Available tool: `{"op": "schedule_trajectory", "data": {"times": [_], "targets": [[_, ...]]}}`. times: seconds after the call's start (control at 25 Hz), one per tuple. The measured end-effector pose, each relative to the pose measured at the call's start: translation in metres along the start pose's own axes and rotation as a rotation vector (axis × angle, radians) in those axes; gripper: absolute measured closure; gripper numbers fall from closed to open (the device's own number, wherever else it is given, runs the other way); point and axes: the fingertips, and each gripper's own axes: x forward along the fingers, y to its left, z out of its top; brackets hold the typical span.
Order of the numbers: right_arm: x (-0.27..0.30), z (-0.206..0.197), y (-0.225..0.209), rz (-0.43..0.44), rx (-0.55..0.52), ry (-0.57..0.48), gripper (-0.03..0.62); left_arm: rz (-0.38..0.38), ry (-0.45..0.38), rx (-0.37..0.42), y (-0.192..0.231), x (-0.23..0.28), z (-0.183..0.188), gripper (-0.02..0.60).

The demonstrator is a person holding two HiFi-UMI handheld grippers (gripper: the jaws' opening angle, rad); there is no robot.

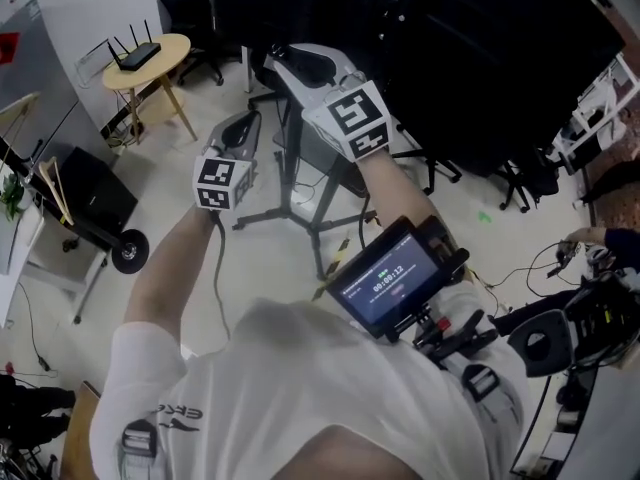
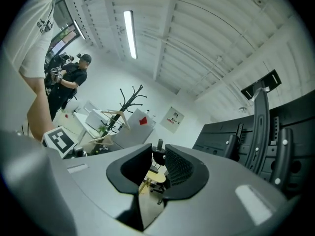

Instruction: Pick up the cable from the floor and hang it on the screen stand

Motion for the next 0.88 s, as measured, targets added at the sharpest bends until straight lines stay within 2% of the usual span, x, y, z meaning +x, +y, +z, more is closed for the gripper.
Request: {"op": "schedule_trajectory", "data": {"times": [0.28,0.48,0.68,0.88], "targets": [[-0.002,0.028,-0.016,-0.01,-0.035,-0.019,0.497,-0.072,0.077,-0.018,-0.028,0.021,-0.038,0.577],[-0.005,0.052,-0.023,-0.016,-0.06,-0.047,0.497,-0.201,0.163,-0.002,-0.065,0.024,-0.084,0.574],[-0.009,0.059,-0.032,-0.03,-0.051,-0.058,0.497,-0.276,0.227,0.052,-0.095,0.03,-0.112,0.485],[-0.009,0.058,-0.033,-0.033,-0.052,-0.052,0.497,-0.287,0.268,0.057,-0.105,0.041,-0.132,0.466]]}}
